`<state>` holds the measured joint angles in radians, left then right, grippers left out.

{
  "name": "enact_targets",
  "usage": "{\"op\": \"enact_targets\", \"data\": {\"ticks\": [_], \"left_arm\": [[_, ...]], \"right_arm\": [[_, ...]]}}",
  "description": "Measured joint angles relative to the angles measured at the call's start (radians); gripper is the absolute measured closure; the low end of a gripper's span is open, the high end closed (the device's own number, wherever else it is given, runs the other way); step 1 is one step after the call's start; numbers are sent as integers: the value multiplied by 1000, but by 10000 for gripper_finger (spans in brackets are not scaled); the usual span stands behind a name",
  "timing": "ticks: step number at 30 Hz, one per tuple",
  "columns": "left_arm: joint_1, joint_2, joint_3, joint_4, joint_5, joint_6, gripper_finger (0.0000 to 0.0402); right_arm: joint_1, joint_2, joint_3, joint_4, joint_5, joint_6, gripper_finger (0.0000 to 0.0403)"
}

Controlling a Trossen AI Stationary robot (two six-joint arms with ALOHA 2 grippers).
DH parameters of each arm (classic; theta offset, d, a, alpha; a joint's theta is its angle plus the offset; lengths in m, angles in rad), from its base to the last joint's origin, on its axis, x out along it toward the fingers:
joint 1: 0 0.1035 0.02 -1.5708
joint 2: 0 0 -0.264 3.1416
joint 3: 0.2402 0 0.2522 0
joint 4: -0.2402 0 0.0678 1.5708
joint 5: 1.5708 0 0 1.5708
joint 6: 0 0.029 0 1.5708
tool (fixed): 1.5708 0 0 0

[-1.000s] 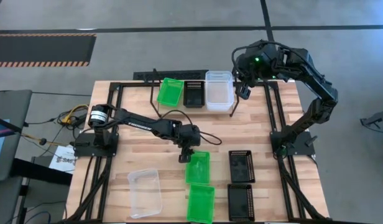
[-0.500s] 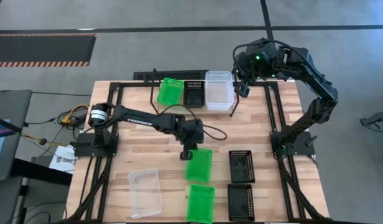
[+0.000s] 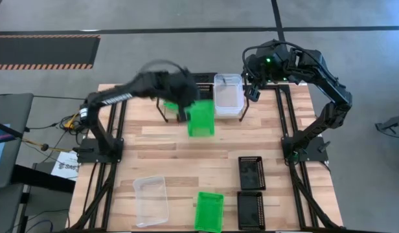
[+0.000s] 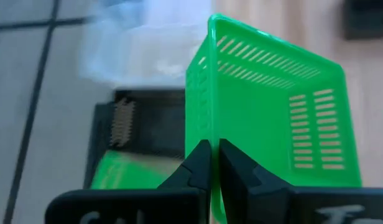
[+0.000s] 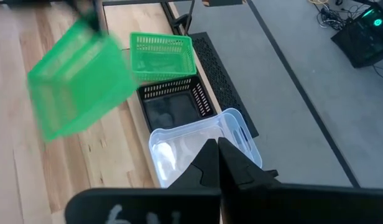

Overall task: Stack baskets on shelf by color
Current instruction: Stack the top green bin into the green bin on the shelf

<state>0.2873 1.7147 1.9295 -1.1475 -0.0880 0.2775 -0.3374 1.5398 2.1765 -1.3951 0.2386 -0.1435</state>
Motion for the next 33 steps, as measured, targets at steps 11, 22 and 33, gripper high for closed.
{"op": "enact_targets", "data": {"ticks": [11, 22, 33], "left_arm": [[397, -28, 0, -36, 317, 213, 401], [579, 67, -1, -115, 392, 460, 401], [647, 134, -1, -146, 399, 606, 402]], "right_arm": [[0, 0, 0, 47, 0, 2, 400], [-6, 65, 1, 46, -1, 103, 400], [-8, 184, 0, 57, -2, 120, 400]]}}
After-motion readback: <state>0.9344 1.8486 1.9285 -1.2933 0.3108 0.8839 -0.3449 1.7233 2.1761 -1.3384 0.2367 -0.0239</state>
